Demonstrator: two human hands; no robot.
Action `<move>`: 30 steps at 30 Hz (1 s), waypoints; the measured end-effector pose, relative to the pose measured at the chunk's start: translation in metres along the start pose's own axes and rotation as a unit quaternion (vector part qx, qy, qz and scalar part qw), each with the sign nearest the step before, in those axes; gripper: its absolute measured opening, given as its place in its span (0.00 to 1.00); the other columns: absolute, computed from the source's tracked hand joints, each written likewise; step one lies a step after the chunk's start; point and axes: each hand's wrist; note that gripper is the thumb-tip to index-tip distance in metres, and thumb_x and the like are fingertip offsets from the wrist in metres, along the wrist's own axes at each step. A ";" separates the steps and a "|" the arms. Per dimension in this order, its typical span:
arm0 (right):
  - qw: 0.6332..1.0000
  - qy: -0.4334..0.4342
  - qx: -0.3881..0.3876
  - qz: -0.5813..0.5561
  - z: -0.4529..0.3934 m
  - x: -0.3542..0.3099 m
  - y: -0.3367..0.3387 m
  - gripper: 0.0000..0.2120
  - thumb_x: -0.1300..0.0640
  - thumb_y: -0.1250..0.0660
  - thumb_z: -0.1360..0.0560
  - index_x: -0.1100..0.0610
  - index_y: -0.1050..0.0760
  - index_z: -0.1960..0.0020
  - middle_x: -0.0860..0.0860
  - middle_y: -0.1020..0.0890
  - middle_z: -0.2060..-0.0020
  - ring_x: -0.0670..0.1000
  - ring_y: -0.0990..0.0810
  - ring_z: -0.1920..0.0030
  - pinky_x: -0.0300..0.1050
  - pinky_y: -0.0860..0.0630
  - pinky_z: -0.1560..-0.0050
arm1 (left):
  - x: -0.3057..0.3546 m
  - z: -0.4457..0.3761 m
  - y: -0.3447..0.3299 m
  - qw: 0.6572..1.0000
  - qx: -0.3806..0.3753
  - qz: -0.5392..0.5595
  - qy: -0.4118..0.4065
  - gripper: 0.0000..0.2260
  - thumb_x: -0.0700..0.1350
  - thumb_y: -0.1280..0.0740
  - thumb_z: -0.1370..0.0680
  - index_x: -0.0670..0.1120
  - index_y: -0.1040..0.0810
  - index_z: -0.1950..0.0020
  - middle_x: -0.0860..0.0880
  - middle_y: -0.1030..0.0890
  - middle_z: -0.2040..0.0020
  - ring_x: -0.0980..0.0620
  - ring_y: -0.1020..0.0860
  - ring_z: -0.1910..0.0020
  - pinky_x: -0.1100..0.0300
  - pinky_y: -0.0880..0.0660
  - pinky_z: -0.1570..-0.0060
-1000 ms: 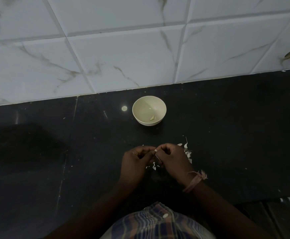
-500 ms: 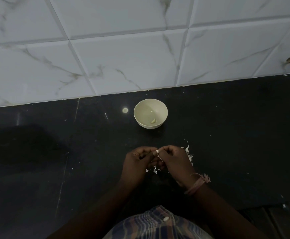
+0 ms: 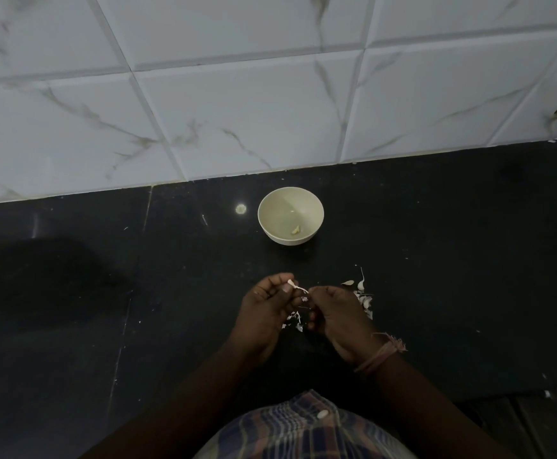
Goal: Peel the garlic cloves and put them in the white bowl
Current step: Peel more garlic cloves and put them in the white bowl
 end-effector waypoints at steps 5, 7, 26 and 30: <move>0.992 0.071 0.055 0.092 0.001 0.002 0.010 0.04 0.67 0.33 0.24 0.60 0.21 0.53 0.58 0.15 0.63 0.54 0.17 0.66 0.51 0.19 0.61 | 0.003 0.004 0.000 0.998 -0.014 0.056 0.040 0.09 0.33 0.38 0.18 0.38 0.20 0.41 0.44 0.15 0.53 0.51 0.15 0.54 0.62 0.18 0.54; 0.978 0.115 0.071 0.160 0.001 0.000 0.011 0.08 0.69 0.35 0.24 0.58 0.20 0.56 0.57 0.15 0.63 0.53 0.17 0.66 0.52 0.18 0.61 | 0.003 0.005 0.001 0.996 -0.011 0.067 0.059 0.09 0.33 0.38 0.18 0.39 0.20 0.41 0.44 0.15 0.53 0.51 0.15 0.54 0.62 0.18 0.55; 0.972 0.154 0.039 0.176 0.016 -0.007 0.001 0.04 0.61 0.29 0.23 0.56 0.16 0.54 0.54 0.14 0.64 0.51 0.18 0.67 0.45 0.20 0.63 | -0.004 0.014 0.006 0.999 0.006 -0.050 -0.013 0.07 0.34 0.29 0.23 0.41 0.13 0.49 0.36 0.14 0.48 0.42 0.15 0.51 0.52 0.19 0.50; 0.976 0.141 0.026 0.164 0.018 -0.006 0.000 0.03 0.61 0.29 0.23 0.58 0.16 0.54 0.55 0.14 0.64 0.53 0.17 0.69 0.46 0.21 0.65 | -0.004 0.018 0.009 0.985 0.027 -0.154 -0.073 0.05 0.37 0.26 0.23 0.43 0.14 0.49 0.42 0.13 0.52 0.46 0.14 0.53 0.52 0.20 0.49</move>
Point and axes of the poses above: each hand's wrist, its own z-axis away from the middle knuckle, its own y-axis out of the back of the hand, x = y × z
